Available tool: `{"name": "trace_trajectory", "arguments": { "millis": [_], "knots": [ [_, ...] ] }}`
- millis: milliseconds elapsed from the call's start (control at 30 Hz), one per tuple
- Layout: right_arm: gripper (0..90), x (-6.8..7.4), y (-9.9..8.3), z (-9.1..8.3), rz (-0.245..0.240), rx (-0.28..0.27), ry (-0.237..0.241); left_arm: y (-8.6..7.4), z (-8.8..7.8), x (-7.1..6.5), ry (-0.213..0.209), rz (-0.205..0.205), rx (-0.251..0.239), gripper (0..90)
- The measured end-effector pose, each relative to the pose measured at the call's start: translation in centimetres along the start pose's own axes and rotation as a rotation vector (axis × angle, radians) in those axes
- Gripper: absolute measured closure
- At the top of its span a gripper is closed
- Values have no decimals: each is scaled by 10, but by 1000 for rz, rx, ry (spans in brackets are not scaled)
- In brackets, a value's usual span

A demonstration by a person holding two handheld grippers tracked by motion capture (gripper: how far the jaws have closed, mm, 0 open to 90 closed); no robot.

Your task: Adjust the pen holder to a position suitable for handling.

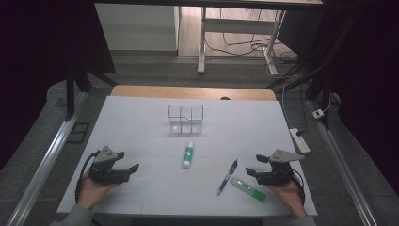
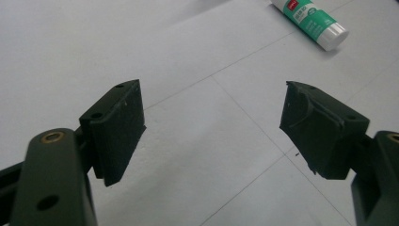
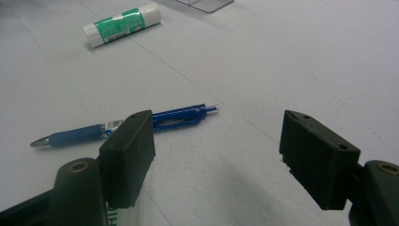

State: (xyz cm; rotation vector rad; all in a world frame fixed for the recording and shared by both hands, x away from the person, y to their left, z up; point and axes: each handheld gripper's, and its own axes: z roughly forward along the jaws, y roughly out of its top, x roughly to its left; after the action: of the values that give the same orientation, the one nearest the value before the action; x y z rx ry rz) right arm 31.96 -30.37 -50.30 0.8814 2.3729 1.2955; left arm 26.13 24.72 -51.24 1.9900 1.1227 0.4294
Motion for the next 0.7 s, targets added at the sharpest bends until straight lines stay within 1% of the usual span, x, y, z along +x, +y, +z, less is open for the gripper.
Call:
{"name": "trace_trajectory", "arguments": {
  "millis": [100, 300, 433, 533, 700],
  "knots": [
    [267, 0, 0, 0, 0, 0, -8, 0, 1, 0, 2, 1, 3, 222],
    [266, 2, 1, 0, -1, 4, 6, 0, 1, -2, 1, 11, 9, 222],
    [266, 3, 1, 1, -3, 10, -4, 1, 1, -3, 4, 10, 9, 219],
    [266, 2, 1, 1, -4, 16, 6, 1, 2, -3, 3, 13, 11, 219],
    [266, 2, 1, 1, -1, 18, 4, 1, 4, -4, -1, 22, 21, 220]
  ]
}}
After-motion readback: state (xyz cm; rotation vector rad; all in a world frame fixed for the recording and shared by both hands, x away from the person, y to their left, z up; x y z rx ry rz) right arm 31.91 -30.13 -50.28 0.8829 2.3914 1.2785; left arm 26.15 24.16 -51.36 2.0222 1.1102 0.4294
